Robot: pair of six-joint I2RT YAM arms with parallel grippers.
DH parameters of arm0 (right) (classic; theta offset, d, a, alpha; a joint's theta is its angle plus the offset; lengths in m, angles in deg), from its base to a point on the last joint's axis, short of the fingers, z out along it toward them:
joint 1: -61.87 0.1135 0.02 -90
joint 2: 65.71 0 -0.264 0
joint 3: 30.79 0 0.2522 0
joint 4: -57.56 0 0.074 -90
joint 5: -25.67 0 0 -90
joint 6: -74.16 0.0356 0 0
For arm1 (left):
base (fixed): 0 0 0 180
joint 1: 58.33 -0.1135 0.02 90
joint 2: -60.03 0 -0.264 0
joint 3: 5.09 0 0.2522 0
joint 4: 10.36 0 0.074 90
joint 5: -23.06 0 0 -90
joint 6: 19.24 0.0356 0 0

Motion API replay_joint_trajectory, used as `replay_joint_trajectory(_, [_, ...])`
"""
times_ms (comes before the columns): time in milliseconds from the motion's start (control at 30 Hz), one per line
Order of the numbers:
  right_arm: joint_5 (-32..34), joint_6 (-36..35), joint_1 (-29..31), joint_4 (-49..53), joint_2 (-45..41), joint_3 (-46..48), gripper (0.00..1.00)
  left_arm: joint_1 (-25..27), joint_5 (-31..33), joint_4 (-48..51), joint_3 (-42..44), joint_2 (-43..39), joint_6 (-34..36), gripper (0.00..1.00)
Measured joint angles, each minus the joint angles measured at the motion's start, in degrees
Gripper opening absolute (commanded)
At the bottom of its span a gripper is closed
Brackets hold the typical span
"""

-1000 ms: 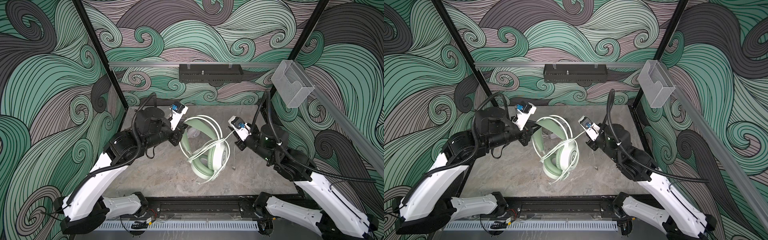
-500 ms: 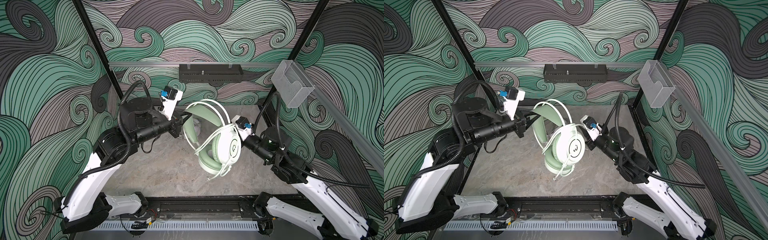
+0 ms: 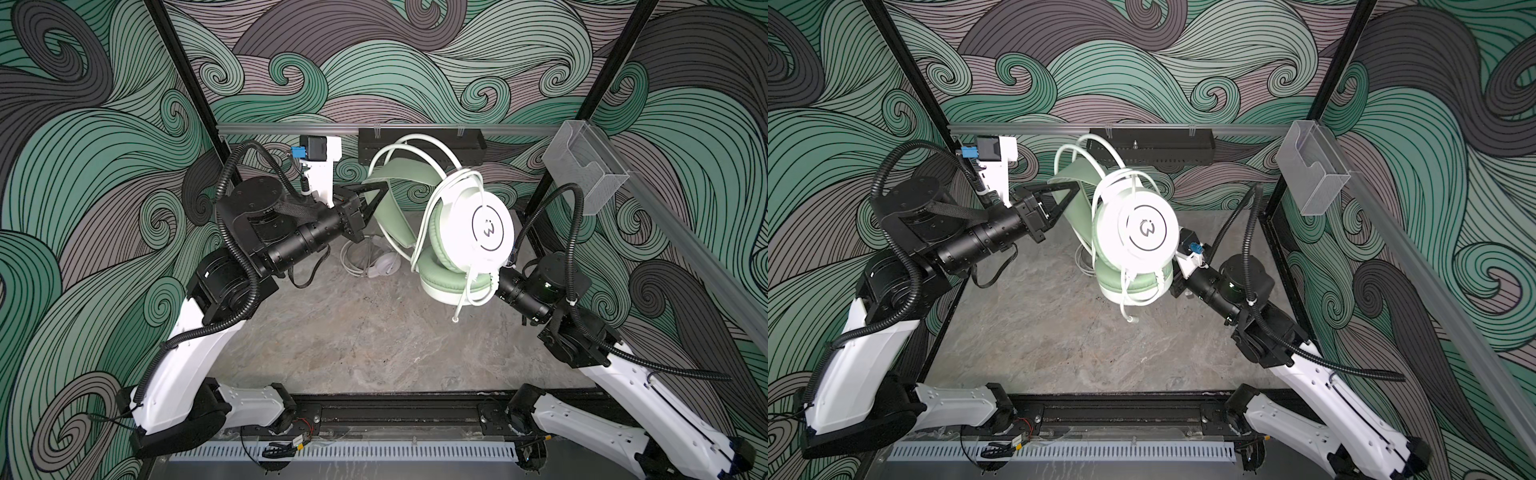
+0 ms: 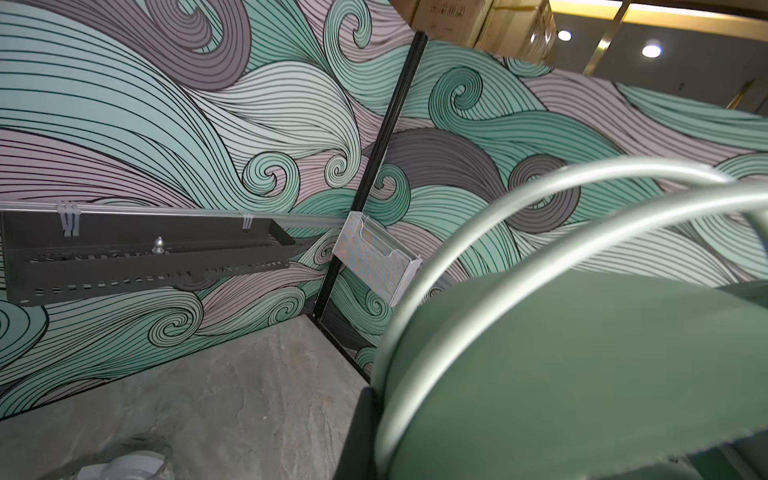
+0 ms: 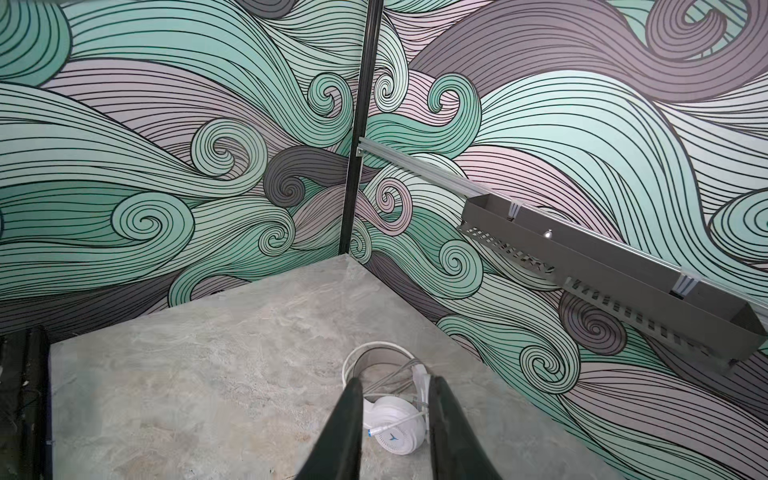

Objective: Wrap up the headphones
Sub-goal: 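Raise the green headset with the left gripper while the right gripper pulls the cable down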

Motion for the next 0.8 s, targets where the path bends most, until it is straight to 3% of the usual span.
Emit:
replay_joint_trajectory(267, [-2.47,1.33,0.0,-1.11,-0.85,2.12,0.28,0.0,4.96,-4.37,-1.25,0.28,-5.27,0.0])
replay_joint_trajectory(800, [-4.44,3.61,0.0,-1.55,-0.22,3.52,0.04,0.0,7.89,-10.08,-4.76,3.63,-8.9,0.0])
